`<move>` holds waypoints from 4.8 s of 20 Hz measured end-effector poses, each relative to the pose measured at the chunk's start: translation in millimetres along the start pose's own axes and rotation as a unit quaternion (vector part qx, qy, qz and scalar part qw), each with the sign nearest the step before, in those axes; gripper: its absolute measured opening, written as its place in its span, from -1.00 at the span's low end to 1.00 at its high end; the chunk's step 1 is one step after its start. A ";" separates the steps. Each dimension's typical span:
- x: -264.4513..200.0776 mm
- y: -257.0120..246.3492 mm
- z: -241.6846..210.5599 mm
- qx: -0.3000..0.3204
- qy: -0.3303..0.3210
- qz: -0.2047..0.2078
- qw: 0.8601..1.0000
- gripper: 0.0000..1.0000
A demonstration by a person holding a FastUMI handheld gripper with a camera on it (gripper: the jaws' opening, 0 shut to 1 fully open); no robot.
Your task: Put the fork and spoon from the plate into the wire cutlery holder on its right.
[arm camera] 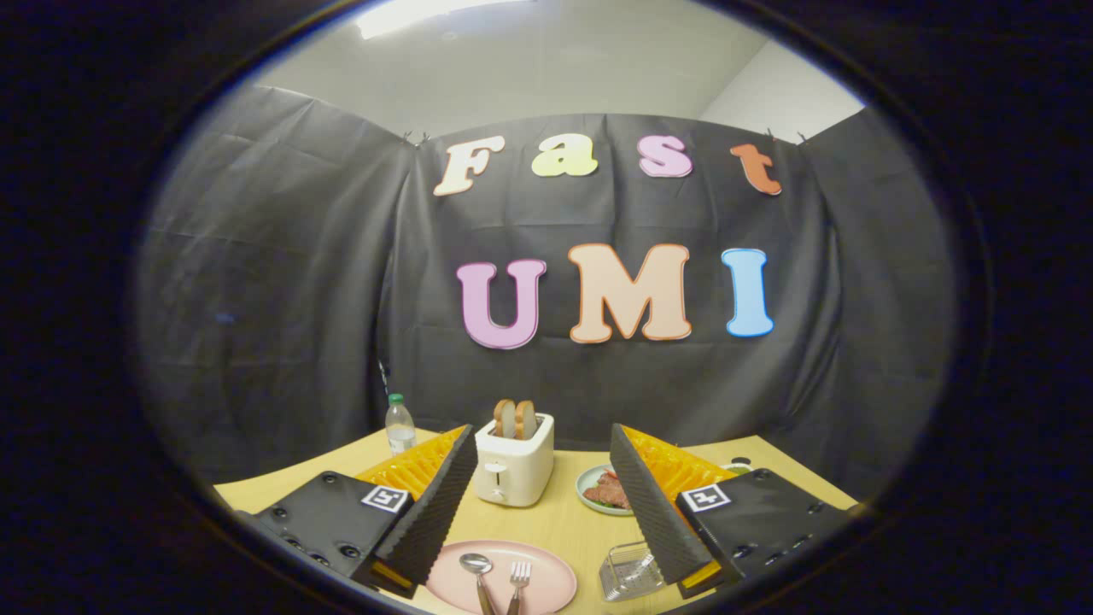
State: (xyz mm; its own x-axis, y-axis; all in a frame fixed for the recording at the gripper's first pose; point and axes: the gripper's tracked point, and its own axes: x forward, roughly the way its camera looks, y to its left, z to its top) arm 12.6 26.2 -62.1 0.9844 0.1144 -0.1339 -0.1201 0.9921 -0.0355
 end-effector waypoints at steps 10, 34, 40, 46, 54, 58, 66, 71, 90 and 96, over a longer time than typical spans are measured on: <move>13.4 11.9 -113.5 -0.012 0.146 0.047 0.988 0.99; -29.8 10.5 -306.0 -0.122 0.411 0.085 0.899 -0.35; -36.8 10.9 -304.6 -0.108 0.460 0.090 0.877 -0.76; -35.0 3.5 -270.6 -0.120 0.452 0.116 0.876 -0.82; -43.9 -13.2 -224.2 -0.117 0.447 0.163 0.871 -0.88; -41.4 -46.8 -193.8 -0.128 0.436 0.172 0.874 -0.87; -30.8 -116.6 -175.8 -0.126 0.427 0.156 0.882 -0.88; -34.7 -135.0 -199.9 -0.146 0.462 0.176 0.857 -0.88; -14.8 -126.0 -216.5 -0.133 0.516 0.141 0.834 -0.25; -5.6 -107.2 -185.3 -0.105 0.452 0.108 0.879 0.75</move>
State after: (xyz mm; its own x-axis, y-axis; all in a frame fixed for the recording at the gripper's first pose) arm -3.9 -90.2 -241.0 0.4428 0.1179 -0.8888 -0.4065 0.9100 -0.0818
